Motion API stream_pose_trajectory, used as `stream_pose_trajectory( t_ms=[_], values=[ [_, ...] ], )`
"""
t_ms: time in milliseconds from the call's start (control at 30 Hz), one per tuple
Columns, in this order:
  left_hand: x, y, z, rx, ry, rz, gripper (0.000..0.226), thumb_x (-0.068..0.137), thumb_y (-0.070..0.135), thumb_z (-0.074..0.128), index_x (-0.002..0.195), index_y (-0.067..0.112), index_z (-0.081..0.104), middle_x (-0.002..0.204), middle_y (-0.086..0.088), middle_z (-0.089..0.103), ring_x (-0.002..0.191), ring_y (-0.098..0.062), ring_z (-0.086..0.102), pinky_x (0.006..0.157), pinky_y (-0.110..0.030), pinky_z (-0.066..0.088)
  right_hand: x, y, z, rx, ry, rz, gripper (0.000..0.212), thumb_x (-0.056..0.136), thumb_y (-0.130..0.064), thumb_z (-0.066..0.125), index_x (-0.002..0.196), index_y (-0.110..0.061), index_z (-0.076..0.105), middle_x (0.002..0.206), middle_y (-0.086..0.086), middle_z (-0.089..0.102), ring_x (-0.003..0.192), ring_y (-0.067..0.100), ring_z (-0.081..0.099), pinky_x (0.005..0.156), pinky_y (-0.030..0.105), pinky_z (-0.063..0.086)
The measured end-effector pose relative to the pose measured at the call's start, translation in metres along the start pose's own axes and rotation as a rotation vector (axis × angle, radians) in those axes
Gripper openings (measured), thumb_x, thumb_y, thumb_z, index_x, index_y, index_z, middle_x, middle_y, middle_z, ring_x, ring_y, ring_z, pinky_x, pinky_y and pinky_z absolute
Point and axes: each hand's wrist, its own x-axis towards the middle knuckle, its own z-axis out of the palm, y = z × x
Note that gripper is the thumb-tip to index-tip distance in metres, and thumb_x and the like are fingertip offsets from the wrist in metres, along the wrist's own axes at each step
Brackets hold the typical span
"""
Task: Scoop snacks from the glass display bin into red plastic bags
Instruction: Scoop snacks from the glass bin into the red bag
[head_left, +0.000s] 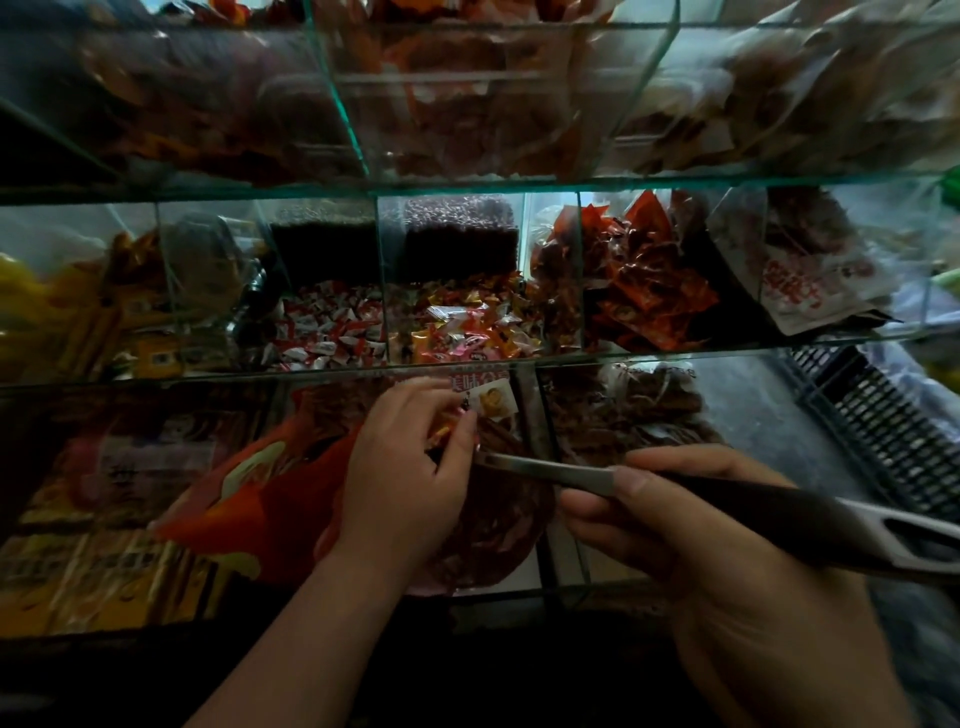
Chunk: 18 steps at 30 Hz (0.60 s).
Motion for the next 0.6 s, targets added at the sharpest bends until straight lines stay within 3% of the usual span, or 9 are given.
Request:
stream_pose_trajectory(
  t_ms=[100,233,333,467,600],
  values=[
    [0.035,0.007,0.001,-0.001,0.040,0.105,0.022,0.097,0.033,0.059,0.107,0.016,0.068,0.111,0.004,0.063,0.107,-0.010,0.056,0.093,-0.021,0.042,0.010,-0.011,0.006,0.054,-0.008,-0.084,0.013,0.059,-0.009,0.069,0.059,-0.021,0.075,0.063,0.020,0.073,0.060,0.033,0.076,0.055,0.028,0.061],
    [0.088,0.005,0.017,0.151,-0.067,0.073,0.035,0.100,0.042,0.053,0.120,0.017,0.068,0.128,-0.002,0.063,0.122,-0.021,0.054,0.104,-0.039,0.042,0.043,-0.009,0.011,0.103,0.045,-0.038,0.016,0.088,0.002,0.065,0.084,-0.013,0.069,0.071,0.012,0.077,0.075,0.029,0.079,0.062,0.027,0.061],
    [0.116,-0.006,0.035,0.208,-0.230,-0.053,0.051,0.105,0.052,0.040,0.146,0.023,0.052,0.159,-0.001,0.041,0.148,-0.022,0.032,0.122,-0.044,0.024,0.071,-0.003,0.020,0.178,0.146,0.025,0.004,0.093,-0.003,0.064,0.094,-0.006,0.067,0.072,0.006,0.077,0.081,0.026,0.079,0.065,0.025,0.061],
    [0.129,-0.021,0.046,0.043,-0.277,-0.191,0.065,0.105,0.058,0.033,0.161,0.027,0.024,0.170,0.001,0.015,0.156,-0.017,0.008,0.124,-0.038,0.003,0.108,0.009,0.033,0.177,0.192,0.034,0.005,0.093,-0.006,0.066,0.097,-0.003,0.068,0.077,0.006,0.077,0.081,0.022,0.079,0.066,0.024,0.061],
    [0.113,-0.024,0.043,-0.097,-0.105,-0.203,0.063,0.104,0.058,0.038,0.158,0.026,0.031,0.164,0.003,0.030,0.150,-0.013,0.024,0.121,-0.034,0.019,0.150,0.024,0.053,0.046,0.215,-0.068,0.009,0.088,-0.013,0.074,0.095,-0.007,0.072,0.085,0.006,0.077,0.082,0.019,0.078,0.074,0.030,0.062]
  ],
)
